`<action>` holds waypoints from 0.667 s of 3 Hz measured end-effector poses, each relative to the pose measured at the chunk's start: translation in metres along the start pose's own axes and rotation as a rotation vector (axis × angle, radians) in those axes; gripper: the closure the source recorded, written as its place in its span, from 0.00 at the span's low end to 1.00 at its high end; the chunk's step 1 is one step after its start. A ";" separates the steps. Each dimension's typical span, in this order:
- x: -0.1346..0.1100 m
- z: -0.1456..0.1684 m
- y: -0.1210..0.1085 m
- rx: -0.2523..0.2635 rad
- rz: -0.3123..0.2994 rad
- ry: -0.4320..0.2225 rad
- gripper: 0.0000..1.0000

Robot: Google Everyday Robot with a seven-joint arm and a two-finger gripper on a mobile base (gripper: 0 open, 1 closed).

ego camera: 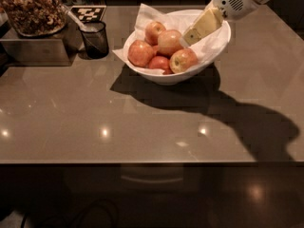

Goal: Pick apple from white bowl

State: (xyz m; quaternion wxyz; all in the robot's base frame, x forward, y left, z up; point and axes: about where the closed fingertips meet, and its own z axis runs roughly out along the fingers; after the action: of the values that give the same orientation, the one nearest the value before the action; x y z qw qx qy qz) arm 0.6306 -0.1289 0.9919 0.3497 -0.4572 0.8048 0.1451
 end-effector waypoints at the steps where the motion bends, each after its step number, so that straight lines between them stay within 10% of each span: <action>1: 0.000 0.000 0.000 0.000 0.000 0.000 0.23; 2: -0.010 0.014 0.001 -0.023 -0.024 0.004 0.21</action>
Offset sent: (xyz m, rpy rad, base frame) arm 0.0179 0.0280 -0.0042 -0.0155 0.0015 0.0673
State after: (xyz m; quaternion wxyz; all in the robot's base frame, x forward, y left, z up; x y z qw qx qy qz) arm 0.6388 -0.1143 0.9884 0.3443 -0.4712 0.7982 0.1490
